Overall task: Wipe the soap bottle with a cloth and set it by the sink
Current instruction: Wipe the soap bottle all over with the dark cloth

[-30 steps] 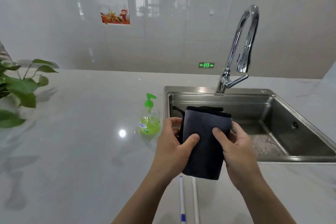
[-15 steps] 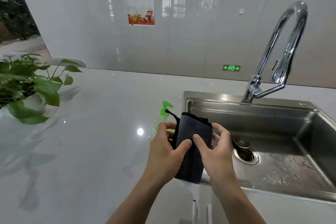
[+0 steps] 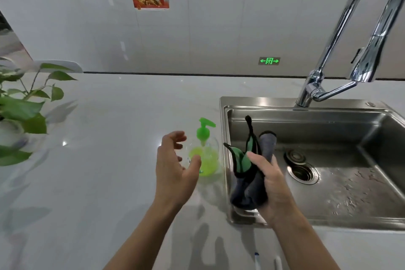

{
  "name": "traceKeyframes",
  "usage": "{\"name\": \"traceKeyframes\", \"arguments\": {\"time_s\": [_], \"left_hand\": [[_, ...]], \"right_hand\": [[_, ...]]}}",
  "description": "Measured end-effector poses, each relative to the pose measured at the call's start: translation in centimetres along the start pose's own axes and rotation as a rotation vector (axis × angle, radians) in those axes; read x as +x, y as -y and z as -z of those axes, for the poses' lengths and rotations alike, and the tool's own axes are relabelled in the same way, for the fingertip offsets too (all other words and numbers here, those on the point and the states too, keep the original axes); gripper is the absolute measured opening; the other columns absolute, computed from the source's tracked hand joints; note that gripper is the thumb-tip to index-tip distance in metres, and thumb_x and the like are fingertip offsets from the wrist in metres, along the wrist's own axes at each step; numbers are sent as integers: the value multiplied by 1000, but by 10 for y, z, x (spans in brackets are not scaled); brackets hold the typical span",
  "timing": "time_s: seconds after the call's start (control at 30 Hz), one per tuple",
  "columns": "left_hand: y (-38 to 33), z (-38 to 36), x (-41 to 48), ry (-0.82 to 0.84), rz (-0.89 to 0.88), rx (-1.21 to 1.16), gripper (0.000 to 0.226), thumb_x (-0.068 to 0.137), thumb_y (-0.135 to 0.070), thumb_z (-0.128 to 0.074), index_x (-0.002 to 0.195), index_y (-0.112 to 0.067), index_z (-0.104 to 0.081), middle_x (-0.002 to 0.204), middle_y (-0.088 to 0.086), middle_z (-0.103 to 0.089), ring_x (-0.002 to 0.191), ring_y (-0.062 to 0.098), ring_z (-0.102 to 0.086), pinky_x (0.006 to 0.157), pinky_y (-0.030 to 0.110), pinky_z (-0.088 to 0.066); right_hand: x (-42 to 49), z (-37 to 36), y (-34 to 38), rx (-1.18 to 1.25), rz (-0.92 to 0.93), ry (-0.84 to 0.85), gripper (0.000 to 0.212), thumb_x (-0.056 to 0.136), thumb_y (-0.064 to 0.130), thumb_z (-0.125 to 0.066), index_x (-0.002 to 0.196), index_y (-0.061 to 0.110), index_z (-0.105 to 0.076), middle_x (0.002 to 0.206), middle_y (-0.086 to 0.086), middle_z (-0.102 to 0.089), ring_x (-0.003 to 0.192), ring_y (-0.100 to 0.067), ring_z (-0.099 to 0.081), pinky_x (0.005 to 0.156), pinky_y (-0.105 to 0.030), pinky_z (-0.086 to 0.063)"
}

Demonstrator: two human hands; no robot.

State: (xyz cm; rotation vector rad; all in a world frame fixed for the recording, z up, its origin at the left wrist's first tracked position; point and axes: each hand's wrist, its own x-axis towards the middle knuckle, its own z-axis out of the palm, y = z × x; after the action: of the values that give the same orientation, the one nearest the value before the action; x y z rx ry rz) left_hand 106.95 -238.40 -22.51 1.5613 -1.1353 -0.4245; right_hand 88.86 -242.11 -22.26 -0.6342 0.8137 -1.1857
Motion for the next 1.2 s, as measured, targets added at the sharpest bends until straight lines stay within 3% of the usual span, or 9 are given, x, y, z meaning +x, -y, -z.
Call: {"name": "traceKeyframes", "arguments": {"time_s": [0.07,0.17,0.33,0.57,0.7,0.77,0.87,1.1,1.2], "left_hand": [[19,5,13,120,4,126,76,78,-17,-75,145,-21,-39,144,-7,-46,131,15,-45,107,39,-45],[32,7,25,268,-7,128,89,72,-29,-74,152,-26,-33,153,-10,-40,141,15,-39,116,43,-39],[40,-1,37,359,-120,119,78,75,-21,-78,146,-28,-46,138,-12,-54,126,5,-51,111,39,-45],[51,-4,47,379,-192,102,70,76,-22,-81,136,-36,-47,123,-22,-56,107,-28,-46,93,13,-43],[55,-4,50,394,-213,105,72,77,-27,-80,139,-39,-44,129,-20,-56,106,-10,-54,96,23,-49],[56,-3,50,392,-256,118,74,78,-30,-79,141,-43,-44,130,-22,-53,109,-12,-50,97,23,-47],[58,-3,52,381,-275,107,78,77,-25,-84,138,-53,-42,121,-35,-49,110,-26,-47,92,9,-43],[65,-7,54,359,-262,67,77,75,-21,-86,137,-48,-48,122,-21,-56,109,-25,-48,89,13,-46],[65,-7,55,361,-250,53,76,74,-20,-86,135,-46,-51,118,-23,-56,108,-22,-50,88,17,-49]], "right_hand": [[5,-3,-8,-32,20,32,50,68,20,-77,114,16,-56,74,-5,-69,57,-18,-69,48,-31,-56],[14,-9,-24,-51,27,9,43,79,13,-72,120,21,-58,85,-6,-72,72,-19,-72,59,-34,-59],[20,-22,-42,-121,48,-69,45,77,16,-70,121,22,-59,95,-7,-75,82,-21,-75,71,-38,-59],[20,-38,-55,-256,89,-101,37,91,7,-60,124,22,-65,114,-10,-77,107,-26,-74,90,-36,-57],[22,-46,-62,-401,91,-111,41,83,21,-60,123,30,-62,117,-6,-75,112,-24,-71,101,-42,-54],[23,-50,-64,-491,97,-137,50,80,29,-59,130,34,-56,132,-5,-67,124,-24,-63,108,-46,-48],[24,-57,-68,-635,74,-175,76,78,41,-54,150,33,-33,159,-7,-41,145,-29,-40,119,-53,-33],[16,-68,-75,-845,135,-252,82,87,39,-50,159,31,-11,160,-12,-38,143,-38,-38,117,-55,-33],[10,-68,-79,-950,194,-244,83,96,25,-53,161,27,-1,168,-8,-22,149,-33,-27,122,-50,-25]]}}
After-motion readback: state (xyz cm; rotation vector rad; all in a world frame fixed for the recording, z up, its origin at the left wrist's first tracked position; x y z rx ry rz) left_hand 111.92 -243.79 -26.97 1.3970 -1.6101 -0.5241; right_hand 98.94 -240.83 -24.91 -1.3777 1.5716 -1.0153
